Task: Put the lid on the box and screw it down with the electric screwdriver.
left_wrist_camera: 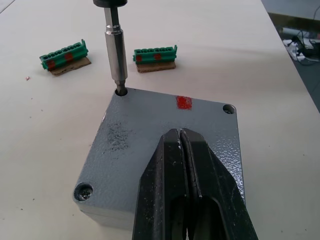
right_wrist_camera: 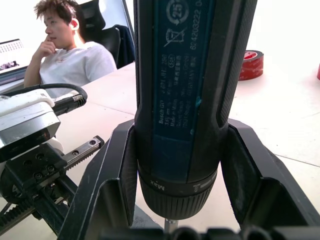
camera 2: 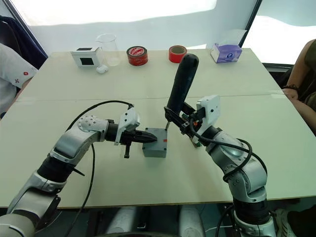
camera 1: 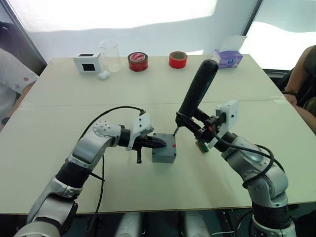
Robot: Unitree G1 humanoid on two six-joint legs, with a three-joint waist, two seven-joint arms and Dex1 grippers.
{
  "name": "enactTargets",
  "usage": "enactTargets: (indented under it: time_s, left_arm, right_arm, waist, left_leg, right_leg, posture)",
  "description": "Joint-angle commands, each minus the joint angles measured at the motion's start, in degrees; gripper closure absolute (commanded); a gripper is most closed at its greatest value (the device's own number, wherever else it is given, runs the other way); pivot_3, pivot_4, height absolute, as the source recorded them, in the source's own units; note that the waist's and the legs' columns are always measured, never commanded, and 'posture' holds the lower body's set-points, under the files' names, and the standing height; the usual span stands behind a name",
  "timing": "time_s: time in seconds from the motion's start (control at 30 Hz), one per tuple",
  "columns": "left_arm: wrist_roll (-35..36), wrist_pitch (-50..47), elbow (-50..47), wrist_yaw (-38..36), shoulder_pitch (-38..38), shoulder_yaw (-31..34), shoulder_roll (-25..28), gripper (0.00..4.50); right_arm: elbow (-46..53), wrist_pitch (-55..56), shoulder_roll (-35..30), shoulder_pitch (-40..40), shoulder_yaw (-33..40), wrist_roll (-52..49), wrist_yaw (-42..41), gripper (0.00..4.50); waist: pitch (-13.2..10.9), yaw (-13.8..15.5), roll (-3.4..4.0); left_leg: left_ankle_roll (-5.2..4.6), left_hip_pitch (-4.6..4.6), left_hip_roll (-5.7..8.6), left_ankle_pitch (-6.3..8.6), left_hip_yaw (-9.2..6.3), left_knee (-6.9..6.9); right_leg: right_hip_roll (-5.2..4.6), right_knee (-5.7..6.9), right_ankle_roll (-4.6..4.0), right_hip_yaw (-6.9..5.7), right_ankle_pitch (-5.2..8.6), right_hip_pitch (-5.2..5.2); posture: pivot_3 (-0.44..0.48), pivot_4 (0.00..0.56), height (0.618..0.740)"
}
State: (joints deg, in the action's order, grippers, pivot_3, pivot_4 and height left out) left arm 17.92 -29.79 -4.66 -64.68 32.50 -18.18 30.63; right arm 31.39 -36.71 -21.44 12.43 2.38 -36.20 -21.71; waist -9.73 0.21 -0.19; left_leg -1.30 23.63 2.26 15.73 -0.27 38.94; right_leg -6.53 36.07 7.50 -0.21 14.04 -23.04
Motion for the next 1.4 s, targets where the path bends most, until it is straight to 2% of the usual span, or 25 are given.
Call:
enactTargets:
  time_s: [0.03, 0.4, 0.6, 1.13, 1.4]
  left_arm:
    - [-0.67, -0.07, -1.28, 0.06, -0.3, 0.04, 0.75, 4.5]
    - [-1.8, 0.94, 1.01, -1.51, 1.03, -0.41, 1.03, 4.5]
    - [-2.26, 1.19, 2.04, -2.39, 1.63, -0.52, 1.52, 4.5]
    - [-3.74, 1.88, 0.76, -2.17, 0.15, -1.87, 0.98, 4.5]
    - [-4.02, 1.68, 0.31, -2.12, -0.47, -1.72, 1.16, 4.5]
  right_arm:
    - [-1.65, -4.69, -1.23, -2.49, -3.84, -0.07, -1.32, 2.73]
    - [-4.52, -5.32, -3.59, -0.85, -6.41, 4.04, -0.71, 2.73]
    - [-4.65, -7.15, -3.44, -1.8, -7.72, 4.46, 0.72, 2.73]
    - [-5.43, -7.78, -4.92, -2.67, -8.87, 5.43, 0.52, 2.73]
    - [-5.43, -8.49, -5.01, -2.28, -9.4, 5.08, -0.12, 2.73]
  waist:
    - [0.0, 0.0, -0.01]
    - [0.29, 0.03, -0.02]
    - [0.62, 0.13, -0.28]
    - [1.28, 0.38, -0.3]
    - [1.44, 0.39, -0.4]
  left_leg:
    - [0.0, -0.04, 0.0, 0.0, 0.0, -0.01]
    - [-0.05, -0.22, -0.01, 0.04, -0.01, -0.06]
    - [-0.08, -0.28, -0.01, 0.06, -0.04, -0.06]
    - [-0.12, -0.36, -0.02, 0.1, -0.09, -0.15]
    - [-0.12, -1.12, 0.01, 0.12, -0.06, -0.92]
  right_leg:
    - [0.0, -0.01, 0.0, 0.0, 0.0, 0.04]
    - [0.0, -0.07, -0.03, 0.0, 0.04, 0.24]
    - [-0.01, -0.13, -0.04, -0.02, 0.05, 0.33]
    - [-0.04, -0.36, -0.23, -0.06, 0.16, 0.48]
    - [-0.2, -0.91, -0.28, -0.09, 0.18, 0.86]
  posture:
    - [0.0, 0.15, 0.74]
    - [0.0, 0.15, 0.74]
    - [0.0, 0.15, 0.74]
    - [0.0, 0.15, 0.74]
    - [0.0, 0.15, 0.74]
